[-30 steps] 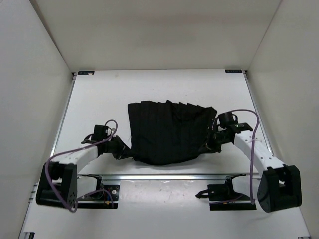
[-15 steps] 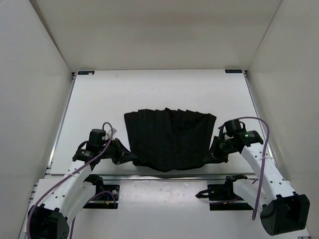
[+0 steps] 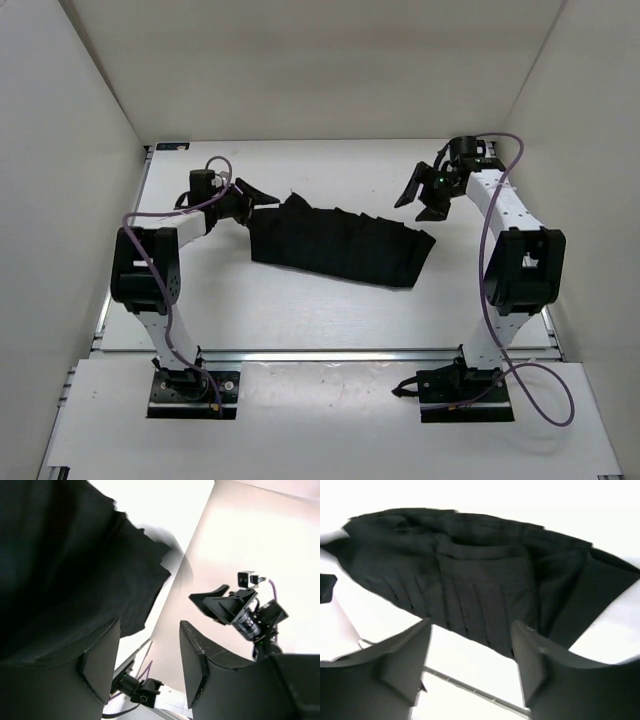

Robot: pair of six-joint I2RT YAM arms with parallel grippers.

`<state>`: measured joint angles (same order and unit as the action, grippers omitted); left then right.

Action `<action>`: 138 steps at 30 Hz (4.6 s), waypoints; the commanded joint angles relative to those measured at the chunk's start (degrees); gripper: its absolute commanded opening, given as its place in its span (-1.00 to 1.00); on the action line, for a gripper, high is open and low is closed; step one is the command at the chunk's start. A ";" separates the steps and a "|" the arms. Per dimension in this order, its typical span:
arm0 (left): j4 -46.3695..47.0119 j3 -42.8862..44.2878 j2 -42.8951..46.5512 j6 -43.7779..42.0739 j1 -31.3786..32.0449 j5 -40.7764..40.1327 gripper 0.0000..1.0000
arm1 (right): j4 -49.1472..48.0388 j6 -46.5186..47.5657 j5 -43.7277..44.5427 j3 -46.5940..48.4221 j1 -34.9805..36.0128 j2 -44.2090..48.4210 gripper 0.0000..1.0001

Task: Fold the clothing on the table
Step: Fold the skirt

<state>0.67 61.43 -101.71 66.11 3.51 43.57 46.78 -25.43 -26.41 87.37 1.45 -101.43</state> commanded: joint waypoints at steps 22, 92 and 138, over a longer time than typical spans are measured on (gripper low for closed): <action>-24.49 -1.05 -1.90 -23.66 2.55 -25.02 0.28 | -23.31 -15.17 8.76 -45.63 0.13 18.65 0.40; -4.82 -28.54 14.24 -12.15 4.67 -10.36 -0.12 | -5.93 9.00 23.59 9.57 52.16 -13.02 -0.37; -12.09 -20.30 4.77 -18.21 7.39 -22.92 -1.00 | 4.28 4.60 30.10 25.38 48.99 -17.66 -1.00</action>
<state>-9.76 41.91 -95.15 49.95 11.09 24.36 51.44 -19.94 4.73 108.42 49.10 -122.34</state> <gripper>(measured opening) 0.020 0.007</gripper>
